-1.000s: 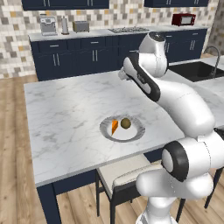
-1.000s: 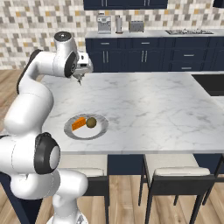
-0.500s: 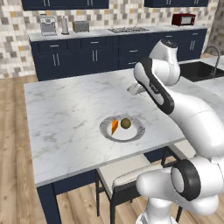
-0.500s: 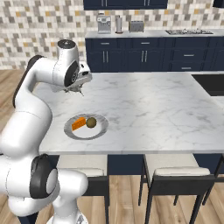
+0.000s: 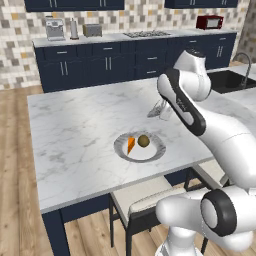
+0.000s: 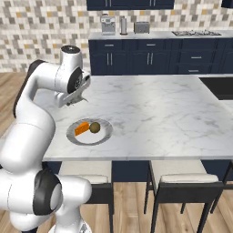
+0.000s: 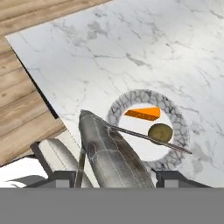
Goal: Take the cheese, fish, and potato from the fridge and place them on the plate on the dining counter to create an appetizer plate.
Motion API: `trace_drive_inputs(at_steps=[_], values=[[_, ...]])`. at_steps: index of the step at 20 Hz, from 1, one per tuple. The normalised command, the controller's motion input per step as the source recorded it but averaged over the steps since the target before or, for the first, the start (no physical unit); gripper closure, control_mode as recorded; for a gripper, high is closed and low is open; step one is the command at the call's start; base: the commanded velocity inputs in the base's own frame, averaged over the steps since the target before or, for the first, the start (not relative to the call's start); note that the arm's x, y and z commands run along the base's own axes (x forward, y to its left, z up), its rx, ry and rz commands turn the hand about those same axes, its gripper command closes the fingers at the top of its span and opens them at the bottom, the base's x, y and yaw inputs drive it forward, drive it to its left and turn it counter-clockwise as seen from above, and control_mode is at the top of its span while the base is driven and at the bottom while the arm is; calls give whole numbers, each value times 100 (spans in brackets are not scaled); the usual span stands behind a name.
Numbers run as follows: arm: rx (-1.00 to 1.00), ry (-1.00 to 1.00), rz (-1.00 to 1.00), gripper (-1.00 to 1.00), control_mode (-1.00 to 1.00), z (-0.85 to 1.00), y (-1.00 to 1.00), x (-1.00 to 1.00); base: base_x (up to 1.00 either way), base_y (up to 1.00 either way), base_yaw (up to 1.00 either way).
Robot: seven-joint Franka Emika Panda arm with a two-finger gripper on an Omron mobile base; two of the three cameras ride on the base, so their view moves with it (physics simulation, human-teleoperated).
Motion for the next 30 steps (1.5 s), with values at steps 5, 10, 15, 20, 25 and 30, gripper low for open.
trace_drive_inputs(at_steps=[5, 10, 15, 20, 25, 30], values=[[-18, 0, 45, 100, -100, -4, 0, -3, 0, 0, 0], [-16, 0, 45, 100, -100, -18, -1, -2, 0, 0, 0], [-5, 1, 21, 100, -100, -61, 0, -9, 0, 0, 0], [0, 7, 0, 100, -100, -58, 0, 6, 0, 0, 0], [0, 18, 0, 100, -100, -47, 0, 15, 0, 0, 0], [0, 20, -2, 100, -100, -31, 0, 23, 0, 0, 0]])
